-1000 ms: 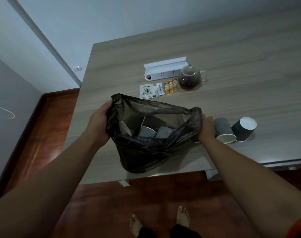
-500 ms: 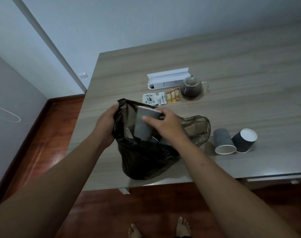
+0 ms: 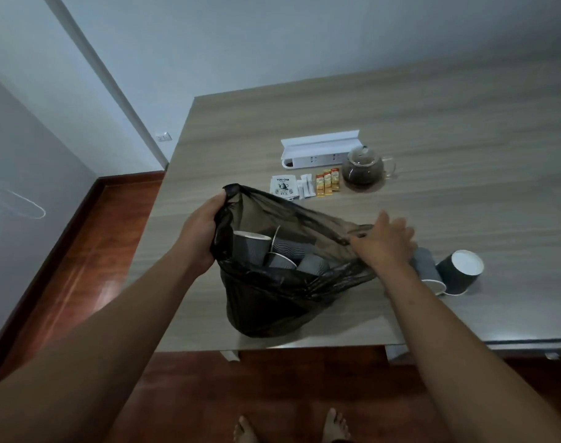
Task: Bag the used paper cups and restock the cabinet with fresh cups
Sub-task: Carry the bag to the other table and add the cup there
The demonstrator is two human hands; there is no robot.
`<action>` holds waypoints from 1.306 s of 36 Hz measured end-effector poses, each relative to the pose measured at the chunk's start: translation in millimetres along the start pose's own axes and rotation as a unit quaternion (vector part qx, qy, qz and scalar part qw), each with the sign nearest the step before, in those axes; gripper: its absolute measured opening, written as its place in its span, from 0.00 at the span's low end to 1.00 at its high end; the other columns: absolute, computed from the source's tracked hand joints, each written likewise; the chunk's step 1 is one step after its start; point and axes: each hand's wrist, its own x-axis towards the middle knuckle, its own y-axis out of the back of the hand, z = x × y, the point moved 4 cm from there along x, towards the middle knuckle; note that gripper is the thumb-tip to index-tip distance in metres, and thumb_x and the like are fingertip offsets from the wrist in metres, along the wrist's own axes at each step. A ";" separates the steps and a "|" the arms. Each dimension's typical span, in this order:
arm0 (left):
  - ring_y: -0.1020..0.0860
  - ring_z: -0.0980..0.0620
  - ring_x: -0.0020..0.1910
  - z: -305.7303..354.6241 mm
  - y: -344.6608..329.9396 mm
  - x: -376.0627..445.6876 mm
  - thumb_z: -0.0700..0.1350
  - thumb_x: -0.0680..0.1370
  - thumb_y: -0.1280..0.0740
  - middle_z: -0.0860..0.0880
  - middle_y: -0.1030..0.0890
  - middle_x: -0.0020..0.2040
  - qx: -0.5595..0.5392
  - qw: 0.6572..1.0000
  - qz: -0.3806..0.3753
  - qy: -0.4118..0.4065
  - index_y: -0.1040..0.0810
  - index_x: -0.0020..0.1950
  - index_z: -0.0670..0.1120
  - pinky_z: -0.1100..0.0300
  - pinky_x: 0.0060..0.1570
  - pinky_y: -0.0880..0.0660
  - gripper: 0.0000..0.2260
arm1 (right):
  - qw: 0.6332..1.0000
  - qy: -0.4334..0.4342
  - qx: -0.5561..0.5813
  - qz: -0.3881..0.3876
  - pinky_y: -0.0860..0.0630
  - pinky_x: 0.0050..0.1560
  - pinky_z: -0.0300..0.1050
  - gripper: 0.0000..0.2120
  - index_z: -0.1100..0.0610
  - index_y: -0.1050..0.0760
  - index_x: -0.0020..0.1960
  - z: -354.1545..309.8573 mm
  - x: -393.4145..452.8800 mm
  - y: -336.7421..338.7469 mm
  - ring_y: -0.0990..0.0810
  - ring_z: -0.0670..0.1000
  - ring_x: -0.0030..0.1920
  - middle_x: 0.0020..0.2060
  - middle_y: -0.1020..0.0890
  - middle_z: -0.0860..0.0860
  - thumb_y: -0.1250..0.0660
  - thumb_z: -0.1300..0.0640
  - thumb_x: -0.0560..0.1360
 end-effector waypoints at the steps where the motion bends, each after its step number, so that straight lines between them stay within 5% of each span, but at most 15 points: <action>1: 0.17 0.44 0.53 -0.6 -1.2 1.0 0.53 0.81 0.38 0.40 0.17 0.57 -0.002 1.000 -0.001 0.002 0.20 0.61 0.41 0.52 0.54 0.22 0.18 | 0.999 -0.021 0.003 -0.049 0.29 0.59 0.53 0.30 0.59 0.32 0.68 7.8 3.5 -5.5 0.29 0.63 0.64 0.66 0.28 0.61 0.32 0.42 0.73; 5: 0.18 0.43 0.53 -2.0 -12.6 3.1 0.53 0.81 0.37 0.40 0.17 0.57 -0.009 1.000 -0.013 0.010 0.20 0.63 0.41 0.50 0.56 0.22 0.19 | 0.989 -0.007 0.142 -0.036 0.30 0.44 0.46 0.13 0.65 0.20 0.51 21.5 12.9 -6.9 0.20 0.64 0.53 0.51 0.18 0.64 0.34 0.55 0.75; 12: 0.19 0.42 0.57 0.6 -50.1 4.7 0.54 0.79 0.35 0.40 0.17 0.58 -0.016 0.999 -0.035 0.011 0.21 0.65 0.41 0.47 0.60 0.23 0.21 | 0.946 0.050 0.302 0.102 0.38 0.39 0.44 0.10 0.65 0.19 0.46 19.1 21.5 55.5 0.23 0.56 0.43 0.44 0.17 0.62 0.37 0.60 0.77; 15: 0.18 0.43 0.57 -3.3 -62.8 5.6 0.54 0.79 0.35 0.41 0.17 0.58 -0.009 0.999 -0.036 0.011 0.20 0.63 0.42 0.48 0.59 0.23 0.20 | 0.952 0.129 0.270 0.067 0.38 0.38 0.43 0.09 0.62 0.19 0.44 11.2 20.0 60.3 0.26 0.51 0.41 0.39 0.19 0.59 0.34 0.58 0.76; 18: 0.16 0.46 0.52 -8.9 -72.3 3.6 0.53 0.80 0.36 0.44 0.15 0.53 -0.007 0.999 -0.029 0.012 0.19 0.59 0.43 0.51 0.53 0.21 0.17 | 0.953 0.194 0.225 -0.053 0.35 0.35 0.44 0.10 0.60 0.19 0.42 11.4 12.3 52.4 0.24 0.49 0.37 0.34 0.22 0.51 0.33 0.54 0.77; 21: 0.15 0.50 0.42 -13.6 -75.0 2.9 0.53 0.81 0.36 0.47 0.13 0.45 -0.016 0.999 -0.023 0.019 0.18 0.53 0.45 0.56 0.45 0.21 0.14 | 0.912 0.145 0.369 -0.107 0.33 0.35 0.42 0.13 0.56 0.22 0.36 29.0 9.2 50.8 0.25 0.44 0.30 0.31 0.23 0.51 0.36 0.57 0.78; 24: 0.15 0.48 0.47 -13.2 -71.3 4.1 0.53 0.80 0.36 0.44 0.14 0.51 -0.016 0.999 -0.020 0.019 0.19 0.59 0.43 0.53 0.51 0.21 0.17 | 0.866 0.023 0.495 -0.066 0.29 0.37 0.44 0.13 0.53 0.19 0.48 57.9 23.5 46.0 0.24 0.49 0.38 0.38 0.19 0.54 0.42 0.58 0.73; 26: 0.17 0.46 0.52 -12.3 -65.5 4.9 0.53 0.80 0.36 0.43 0.16 0.55 -0.020 1.000 -0.010 0.017 0.21 0.63 0.42 0.52 0.55 0.21 0.19 | 0.928 0.010 0.371 0.002 0.26 0.53 0.50 0.23 0.57 0.20 0.58 76.9 33.9 38.8 0.23 0.55 0.52 0.53 0.18 0.58 0.45 0.55 0.69; 29: 0.18 0.45 0.55 -10.7 -57.7 5.7 0.53 0.80 0.36 0.42 0.17 0.58 -0.029 0.999 0.003 0.018 0.21 0.65 0.42 0.53 0.52 0.21 0.19 | 0.994 0.021 0.102 0.023 0.33 0.65 0.54 0.21 0.61 0.28 0.67 93.9 34.2 14.2 0.31 0.64 0.66 0.65 0.27 0.62 0.43 0.60 0.76; 33: 0.18 0.45 0.55 -9.1 -54.1 5.5 0.54 0.80 0.36 0.42 0.17 0.58 -0.021 1.000 0.007 0.017 0.22 0.66 0.41 0.53 0.52 0.21 0.20 | 0.999 0.003 -0.038 -0.022 0.32 0.63 0.56 0.15 0.63 0.32 0.66 97.9 30.5 -24.3 0.33 0.65 0.65 0.65 0.32 0.63 0.44 0.63 0.80; 37: 0.18 0.44 0.56 -8.9 -55.2 3.2 0.54 0.80 0.35 0.43 0.16 0.57 -0.013 1.000 0.012 0.020 0.21 0.64 0.42 0.52 0.53 0.21 0.20 | 0.993 0.003 -0.118 0.018 0.30 0.64 0.55 0.15 0.66 0.32 0.65 98.9 36.3 -44.3 0.31 0.65 0.65 0.64 0.30 0.67 0.45 0.64 0.80; 47: 0.16 0.45 0.52 -14.1 -54.8 -0.4 0.53 0.80 0.35 0.42 0.15 0.54 0.009 0.999 0.006 0.033 0.20 0.62 0.41 0.54 0.48 0.19 0.18 | 0.986 0.062 -0.154 -0.032 0.32 0.59 0.50 0.10 0.58 0.24 0.55 98.7 46.6 -63.0 0.22 0.60 0.58 0.55 0.19 0.57 0.42 0.62 0.79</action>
